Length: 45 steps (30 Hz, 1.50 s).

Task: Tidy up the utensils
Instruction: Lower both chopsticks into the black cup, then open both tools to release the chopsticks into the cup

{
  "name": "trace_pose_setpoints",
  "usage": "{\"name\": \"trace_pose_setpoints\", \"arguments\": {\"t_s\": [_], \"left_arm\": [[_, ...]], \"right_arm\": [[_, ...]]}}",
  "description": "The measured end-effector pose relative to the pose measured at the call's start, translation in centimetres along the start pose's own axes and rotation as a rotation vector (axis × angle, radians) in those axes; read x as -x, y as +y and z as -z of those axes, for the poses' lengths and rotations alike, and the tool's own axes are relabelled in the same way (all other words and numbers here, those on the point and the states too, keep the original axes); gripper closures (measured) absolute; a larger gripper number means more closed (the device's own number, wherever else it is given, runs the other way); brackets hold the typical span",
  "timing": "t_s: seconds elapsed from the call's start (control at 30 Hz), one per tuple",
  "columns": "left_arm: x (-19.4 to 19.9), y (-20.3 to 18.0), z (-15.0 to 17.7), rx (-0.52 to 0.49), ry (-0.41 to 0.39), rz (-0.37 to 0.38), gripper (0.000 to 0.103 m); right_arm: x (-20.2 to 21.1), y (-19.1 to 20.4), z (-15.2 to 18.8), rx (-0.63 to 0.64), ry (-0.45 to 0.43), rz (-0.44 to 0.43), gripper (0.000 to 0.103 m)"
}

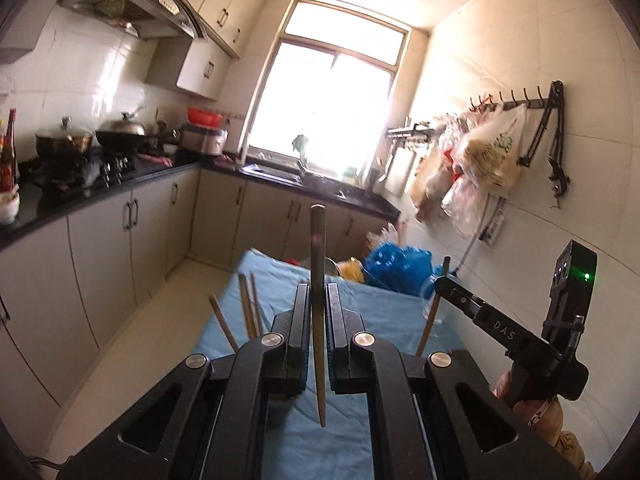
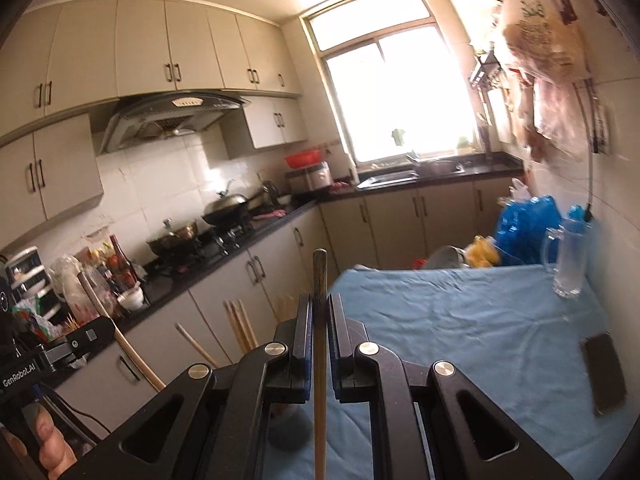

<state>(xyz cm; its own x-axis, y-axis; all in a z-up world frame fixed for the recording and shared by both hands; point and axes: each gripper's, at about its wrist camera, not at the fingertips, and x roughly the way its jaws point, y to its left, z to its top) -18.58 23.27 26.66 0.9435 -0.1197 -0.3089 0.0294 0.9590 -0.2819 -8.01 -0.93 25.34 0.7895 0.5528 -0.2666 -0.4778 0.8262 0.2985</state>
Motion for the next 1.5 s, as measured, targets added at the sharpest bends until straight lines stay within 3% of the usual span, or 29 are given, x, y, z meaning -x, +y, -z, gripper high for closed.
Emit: {"name": "trace_pose_setpoints", "arguments": {"t_s": [0.17, 0.33, 0.6, 0.9, 1.3, 1.4, 1.5], "left_arm": [[-1.3, 0.8, -2.1, -0.035, -0.031, -0.055, 0.097], [-4.3, 1.8, -3.2, -0.048, -0.036, -0.108, 0.097], [-9.6, 3.6, -0.6, 0.003, 0.090, -0.111, 0.097], [-11.6, 3.8, 1.8, 0.016, 0.180, -0.118, 0.097], [-10.4, 3.6, 3.1, 0.032, 0.196, -0.125, 0.096], [-10.0, 3.5, 3.2, 0.032, 0.195, -0.128, 0.087], [-9.3, 3.4, 3.4, 0.029, 0.180, -0.135, 0.074]], "right_arm": [[-3.6, 2.3, -2.0, -0.025, -0.035, -0.054, 0.095], [-7.3, 4.1, -2.8, -0.033, -0.062, -0.054, 0.095], [-12.1, 3.9, -0.1, -0.022, -0.008, 0.003, 0.095], [-12.8, 2.2, 3.4, -0.024, 0.078, 0.028, 0.095], [-12.6, 1.5, 5.0, -0.039, 0.133, 0.017, 0.094], [-12.7, 1.4, 5.1, -0.050, 0.143, 0.019, 0.090], [-12.4, 1.1, 5.2, -0.066, 0.144, 0.020, 0.075]]}}
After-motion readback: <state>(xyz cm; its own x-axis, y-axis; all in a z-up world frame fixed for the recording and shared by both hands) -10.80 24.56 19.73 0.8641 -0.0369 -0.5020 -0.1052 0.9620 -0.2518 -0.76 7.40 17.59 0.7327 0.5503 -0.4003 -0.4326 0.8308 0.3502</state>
